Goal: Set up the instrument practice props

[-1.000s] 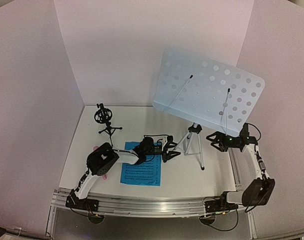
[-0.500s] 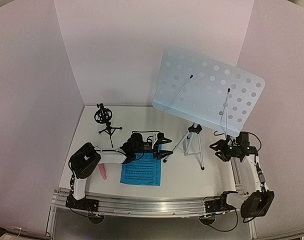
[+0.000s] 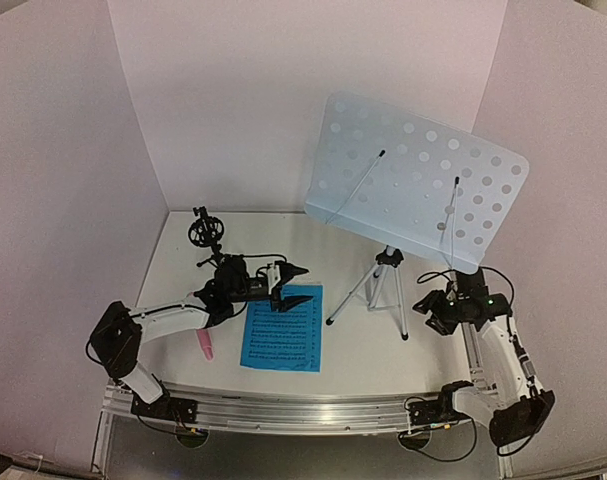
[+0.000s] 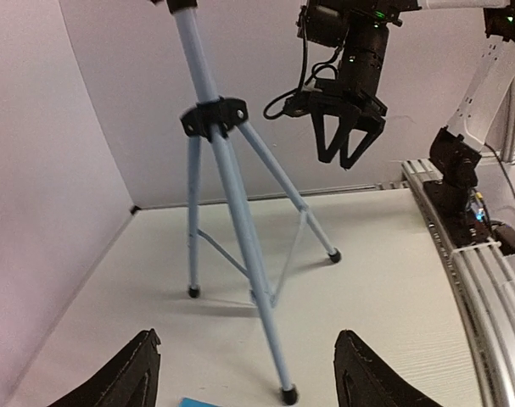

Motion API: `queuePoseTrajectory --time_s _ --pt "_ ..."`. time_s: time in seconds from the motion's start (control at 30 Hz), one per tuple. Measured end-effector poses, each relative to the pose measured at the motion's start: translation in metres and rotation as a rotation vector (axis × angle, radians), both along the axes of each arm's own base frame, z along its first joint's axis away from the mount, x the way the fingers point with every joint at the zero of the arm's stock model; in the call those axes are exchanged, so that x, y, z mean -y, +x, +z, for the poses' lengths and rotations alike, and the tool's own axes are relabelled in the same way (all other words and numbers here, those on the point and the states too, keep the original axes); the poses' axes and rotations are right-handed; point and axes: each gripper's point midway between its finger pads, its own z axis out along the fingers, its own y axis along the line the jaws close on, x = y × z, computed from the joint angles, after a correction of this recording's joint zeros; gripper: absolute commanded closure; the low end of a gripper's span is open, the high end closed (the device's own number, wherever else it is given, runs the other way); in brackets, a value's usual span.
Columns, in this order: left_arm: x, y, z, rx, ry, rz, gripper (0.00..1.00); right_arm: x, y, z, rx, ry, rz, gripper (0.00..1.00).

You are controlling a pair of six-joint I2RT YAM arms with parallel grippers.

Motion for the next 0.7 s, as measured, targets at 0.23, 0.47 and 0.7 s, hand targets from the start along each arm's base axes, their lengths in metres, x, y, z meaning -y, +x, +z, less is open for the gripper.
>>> queuePoseTrajectory --time_s 0.23,0.47,0.7 --pt "-0.032 0.024 0.039 0.209 0.025 0.103 0.19 0.007 0.004 0.015 0.001 -0.037 -0.028 0.41" --pt "-0.061 -0.006 -0.016 0.129 0.276 0.025 0.09 0.005 -0.025 0.005 -0.030 0.012 -0.069 0.41" --pt "-0.110 -0.059 -0.114 0.015 0.595 -0.128 0.10 0.002 -0.032 0.004 -0.055 0.029 -0.064 0.41"
